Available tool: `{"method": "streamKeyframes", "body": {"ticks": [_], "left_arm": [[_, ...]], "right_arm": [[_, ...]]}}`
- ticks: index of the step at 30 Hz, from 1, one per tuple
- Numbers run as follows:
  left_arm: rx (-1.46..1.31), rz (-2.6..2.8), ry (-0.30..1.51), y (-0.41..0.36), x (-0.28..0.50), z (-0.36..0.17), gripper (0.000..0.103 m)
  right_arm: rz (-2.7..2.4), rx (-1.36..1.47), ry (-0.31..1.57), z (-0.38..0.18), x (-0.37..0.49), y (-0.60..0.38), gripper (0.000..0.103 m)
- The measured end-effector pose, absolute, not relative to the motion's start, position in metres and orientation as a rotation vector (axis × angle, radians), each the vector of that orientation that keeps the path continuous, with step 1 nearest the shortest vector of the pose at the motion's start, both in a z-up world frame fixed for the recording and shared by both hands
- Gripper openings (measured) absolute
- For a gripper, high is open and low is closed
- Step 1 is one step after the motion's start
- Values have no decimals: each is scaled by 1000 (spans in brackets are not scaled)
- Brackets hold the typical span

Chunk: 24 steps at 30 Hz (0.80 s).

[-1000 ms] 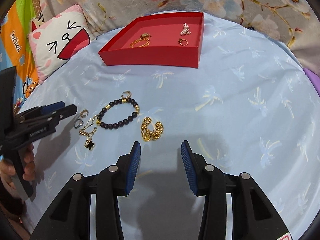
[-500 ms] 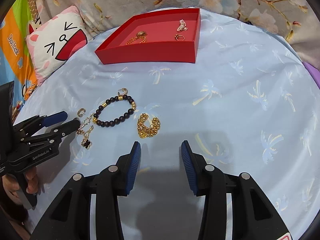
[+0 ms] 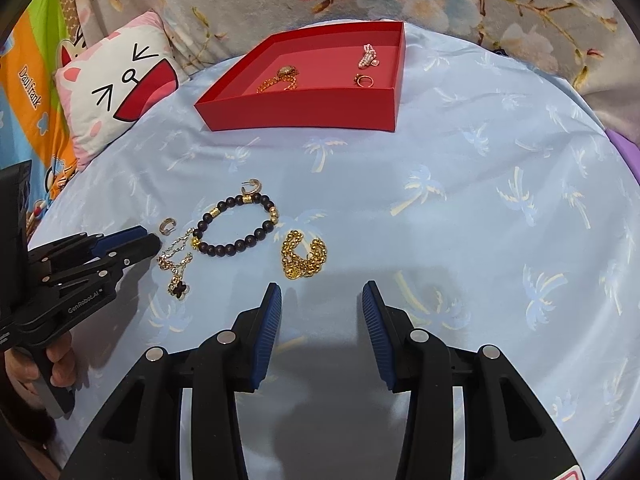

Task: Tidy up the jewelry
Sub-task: 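Grasp the silver ring on the sheet with the left gripper, then grasp the black bead bracelet with the right gripper while the left holds the silver ring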

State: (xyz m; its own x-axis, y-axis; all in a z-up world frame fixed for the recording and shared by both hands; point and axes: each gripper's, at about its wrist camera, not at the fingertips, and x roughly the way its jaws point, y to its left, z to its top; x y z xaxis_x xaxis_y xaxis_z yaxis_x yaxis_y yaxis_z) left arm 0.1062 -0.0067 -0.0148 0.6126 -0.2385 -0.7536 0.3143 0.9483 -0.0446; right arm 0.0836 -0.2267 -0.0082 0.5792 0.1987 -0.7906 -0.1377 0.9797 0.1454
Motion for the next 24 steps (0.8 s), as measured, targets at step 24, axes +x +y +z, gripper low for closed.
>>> {"method": "streamKeyframes", "body": {"ticks": [24], "left_arm": [[-4, -250, 854, 28, 116, -14, 23]], "right_arm": [[264, 43, 929, 4, 124, -196, 38]]}}
